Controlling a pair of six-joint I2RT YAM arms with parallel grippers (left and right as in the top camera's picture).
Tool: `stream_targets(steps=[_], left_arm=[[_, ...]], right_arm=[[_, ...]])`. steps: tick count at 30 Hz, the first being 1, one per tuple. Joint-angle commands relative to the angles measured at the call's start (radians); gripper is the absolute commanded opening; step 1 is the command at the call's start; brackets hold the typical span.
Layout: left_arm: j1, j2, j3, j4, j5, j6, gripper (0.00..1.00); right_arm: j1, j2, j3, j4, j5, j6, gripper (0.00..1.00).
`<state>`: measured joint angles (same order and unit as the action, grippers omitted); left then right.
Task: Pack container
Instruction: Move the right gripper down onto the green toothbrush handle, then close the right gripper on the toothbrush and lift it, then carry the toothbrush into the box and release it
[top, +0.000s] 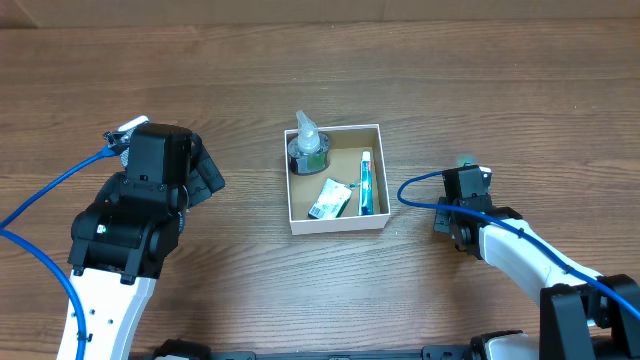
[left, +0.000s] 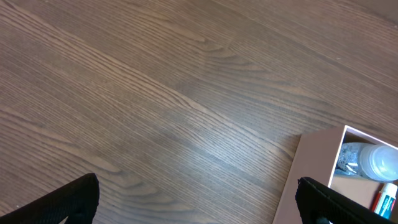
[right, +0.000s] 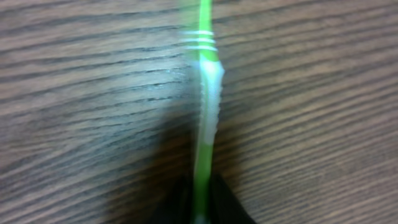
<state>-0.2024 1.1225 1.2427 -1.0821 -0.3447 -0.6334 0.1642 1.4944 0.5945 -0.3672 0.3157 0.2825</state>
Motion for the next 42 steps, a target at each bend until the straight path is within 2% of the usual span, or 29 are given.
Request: stream_targets(steps=[1,7,9,18,25,30,35,42], left_arm=[[0.004,0.003,0.017,0.001,-0.009,0.001,1.00],[0.004,0.003,0.017,0.001,-0.009,0.001,1.00],[0.004,0.003,0.017,0.001,-0.009,0.001,1.00],[0.004,0.003,0.017,0.001,-0.009,0.001,1.00],[0.004,0.003,0.017,0.001,-0.009,0.001,1.00],[0.004,0.003,0.017,0.001,-0.009,0.001,1.00],[0.004,0.003,0.017,0.001,-0.009,0.001,1.00],[0.004,0.003,0.017,0.001,-0.010,0.001,1.00]], right_arm=[[-0.004,0.015,-0.003,-0.005,-0.005,-0.003,0.10],[-0.004,0.003,0.010,-0.027,-0.002,-0.003,0.08],[-0.004,-0.019,0.053,-0.092,-0.003,0.006,0.04],[-0.003,-0.145,0.281,-0.328,-0.036,0.008,0.04],[-0.003,-0.231,0.459,-0.473,-0.274,0.008,0.04],[0.008,-0.276,0.500,-0.502,-0.523,0.009,0.04],[0.114,-0.280,0.499,-0.486,-0.554,0.009,0.04],[0.347,-0.268,0.499,-0.398,-0.410,0.056,0.04]])
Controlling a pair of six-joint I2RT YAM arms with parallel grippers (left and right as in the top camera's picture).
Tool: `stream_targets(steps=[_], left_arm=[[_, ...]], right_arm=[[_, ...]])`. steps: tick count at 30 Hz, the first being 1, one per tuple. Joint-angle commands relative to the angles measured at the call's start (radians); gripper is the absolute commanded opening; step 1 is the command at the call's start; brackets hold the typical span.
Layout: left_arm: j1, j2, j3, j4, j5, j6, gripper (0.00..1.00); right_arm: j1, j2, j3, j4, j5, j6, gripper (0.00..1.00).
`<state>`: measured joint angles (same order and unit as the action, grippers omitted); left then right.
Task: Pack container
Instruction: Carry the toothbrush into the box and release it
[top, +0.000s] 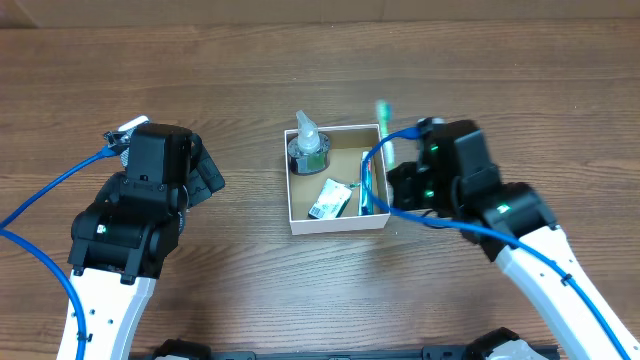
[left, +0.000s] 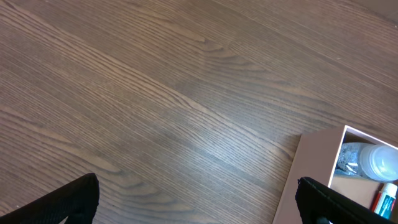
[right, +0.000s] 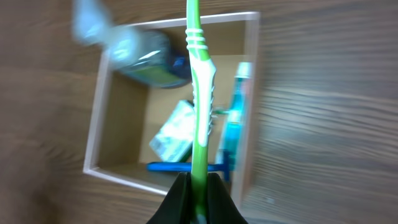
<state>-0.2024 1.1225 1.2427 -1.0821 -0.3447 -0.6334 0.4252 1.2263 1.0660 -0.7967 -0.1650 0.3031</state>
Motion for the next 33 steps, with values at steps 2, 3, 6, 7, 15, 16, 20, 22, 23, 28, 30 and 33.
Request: stream_targets(steps=[2,3,6,7,15,16,20,22,23,28,30,33], left_arm=[[0.004,0.003,0.017,0.001,-0.009,0.001,1.00],[0.004,0.003,0.017,0.001,-0.009,0.001,1.00],[0.004,0.003,0.017,0.001,-0.009,0.001,1.00],[0.004,0.003,0.017,0.001,-0.009,0.001,1.00],[0.004,0.003,0.017,0.001,-0.009,0.001,1.00],[0.004,0.003,0.017,0.001,-0.009,0.001,1.00],[0.004,0.003,0.017,0.001,-0.009,0.001,1.00],[0.004,0.003,0.017,0.001,-0.009,0.001,1.00],[0.004,0.003,0.017,0.001,-0.009,0.001,1.00],[0.004,0.003,0.017,0.001,-0.009,0.001,1.00],[0.004,0.003,0.017,0.001,-0.009,0.001,1.00],[0.004,0.003,0.017,0.001,-0.009,0.001,1.00]], right_arm=[[0.130,0.016,0.027,0.042,0.118,0.038,0.04],[0.149,0.029,0.027,0.047,0.141,0.039,0.04],[0.190,0.073,0.027,0.064,0.176,0.042,0.04],[0.198,0.092,0.027,0.072,0.175,0.042,0.05],[0.208,0.223,0.027,0.104,0.175,0.064,0.05],[0.208,0.239,0.027,0.106,0.175,0.064,0.05],[0.208,0.274,0.027,0.109,0.175,0.064,0.06],[0.208,0.274,0.027,0.111,0.175,0.064,0.24],[0.208,0.274,0.027,0.115,0.175,0.064,0.46],[0.208,0.261,0.029,0.114,0.179,0.064,1.00],[0.208,0.212,0.039,0.104,0.221,0.064,1.00],[0.204,0.144,0.054,0.089,0.292,0.064,1.00]])
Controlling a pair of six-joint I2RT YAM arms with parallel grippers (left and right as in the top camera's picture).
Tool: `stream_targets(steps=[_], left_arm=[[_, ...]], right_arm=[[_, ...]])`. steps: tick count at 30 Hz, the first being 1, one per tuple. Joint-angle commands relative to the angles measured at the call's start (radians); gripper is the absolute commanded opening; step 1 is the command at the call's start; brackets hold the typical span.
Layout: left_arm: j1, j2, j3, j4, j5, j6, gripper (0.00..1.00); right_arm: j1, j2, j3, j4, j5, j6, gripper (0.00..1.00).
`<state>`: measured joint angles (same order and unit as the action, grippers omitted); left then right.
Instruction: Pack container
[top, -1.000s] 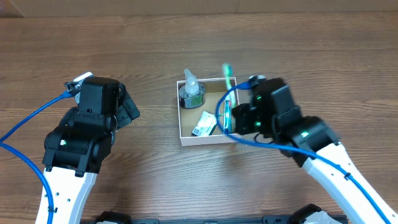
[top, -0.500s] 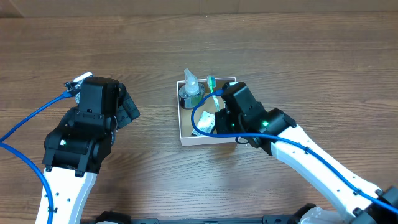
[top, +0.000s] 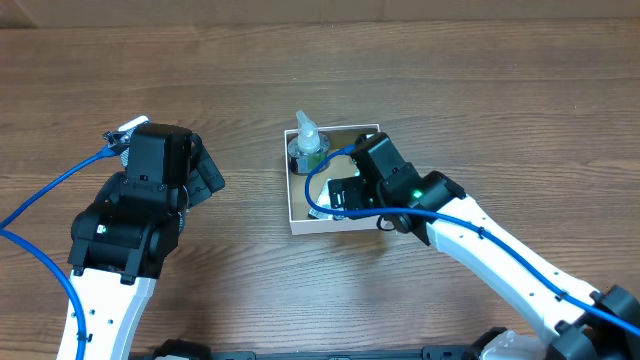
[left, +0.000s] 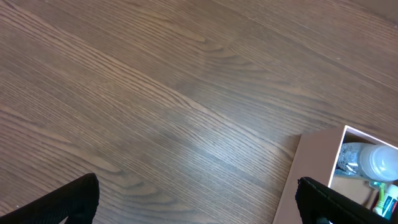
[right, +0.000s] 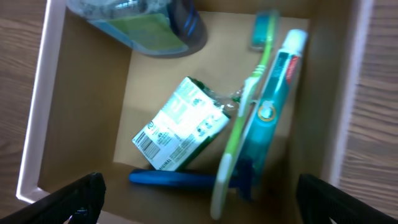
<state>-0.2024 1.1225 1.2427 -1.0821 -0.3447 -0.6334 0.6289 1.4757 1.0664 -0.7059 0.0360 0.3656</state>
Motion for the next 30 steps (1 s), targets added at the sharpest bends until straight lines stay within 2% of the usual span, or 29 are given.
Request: stream_targets(steps=[1,9,13,17,30], left_arm=[[0.004,0.003,0.017,0.001,-0.009,0.001,1.00],[0.004,0.003,0.017,0.001,-0.009,0.001,1.00],[0.004,0.003,0.017,0.001,-0.009,0.001,1.00],[0.004,0.003,0.017,0.001,-0.009,0.001,1.00],[0.004,0.003,0.017,0.001,-0.009,0.001,1.00]], right_arm=[[-0.006,-0.142,0.061,-0.010,0.121,0.002,1.00],[-0.131,-0.373,0.076,-0.047,0.182,-0.036,1.00],[-0.190,-0.467,0.076,-0.019,0.211,-0.113,1.00],[-0.201,-0.545,0.076,0.014,0.227,-0.112,1.00],[-0.201,-0.556,0.073,0.009,0.225,-0.112,1.00]])
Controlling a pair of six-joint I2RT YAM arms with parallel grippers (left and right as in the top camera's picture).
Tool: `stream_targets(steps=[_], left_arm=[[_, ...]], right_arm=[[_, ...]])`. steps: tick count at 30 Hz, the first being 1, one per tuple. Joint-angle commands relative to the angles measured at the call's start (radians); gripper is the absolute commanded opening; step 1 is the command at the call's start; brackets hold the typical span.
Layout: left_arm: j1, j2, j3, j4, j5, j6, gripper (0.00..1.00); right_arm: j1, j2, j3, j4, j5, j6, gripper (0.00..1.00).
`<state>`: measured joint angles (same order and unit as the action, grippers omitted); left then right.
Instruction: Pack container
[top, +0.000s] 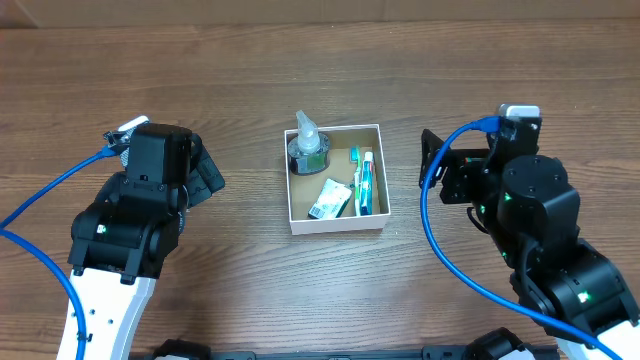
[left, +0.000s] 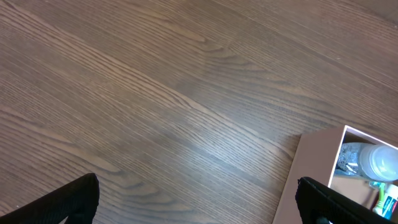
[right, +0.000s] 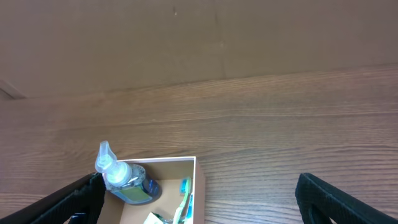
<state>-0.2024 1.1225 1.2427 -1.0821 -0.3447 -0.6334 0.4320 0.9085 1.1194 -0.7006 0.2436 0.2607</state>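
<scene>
The white box (top: 337, 229) stands mid-table. Inside it a clear pump bottle (top: 308, 148) sits at the back left and a green-and-white packet (top: 328, 199) lies in the middle. A green toothbrush (top: 355, 182) rests beside a toothpaste tube (top: 367, 186) along the right wall. My right gripper (top: 432, 168) hovers right of the box, open and empty; its wrist view shows the box (right: 195, 177) and bottle (right: 121, 180) below the gripper (right: 199, 190). My left gripper (top: 206, 176) is open to the left of the box, holding nothing (left: 199, 199).
Bare wood-grain table surrounds the box on all sides. Blue cables loop off both arms. A brown wall or board runs along the table's far edge (right: 205, 43).
My right gripper was open low over the box's inside; now it sits back and higher, right of the box. The toothbrush stays in the box. The left arm has not moved.
My right gripper was shut on the green toothbrush at the table, right of the box. Then it held the toothbrush above the box. Then it was open with the toothbrush lying inside beside the toothpaste. Now it is clear of the box.
</scene>
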Motion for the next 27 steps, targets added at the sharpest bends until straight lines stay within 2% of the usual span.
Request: stream_targets(steps=[1,15,21,27], left_arm=[[0.004,0.003,0.017,0.001,-0.009,0.001,1.00],[0.004,0.003,0.017,0.001,-0.009,0.001,1.00],[0.004,0.003,0.017,0.001,-0.009,0.001,1.00],[0.004,0.003,0.017,0.001,-0.009,0.001,1.00]], right_arm=[[-0.004,0.018,0.020,0.003,0.018,-0.007,1.00],[-0.001,0.173,0.013,0.003,0.018,-0.006,1.00],[-0.001,0.155,0.010,0.000,0.018,-0.006,1.00],[-0.001,0.022,0.003,-0.005,0.019,-0.008,1.00]])
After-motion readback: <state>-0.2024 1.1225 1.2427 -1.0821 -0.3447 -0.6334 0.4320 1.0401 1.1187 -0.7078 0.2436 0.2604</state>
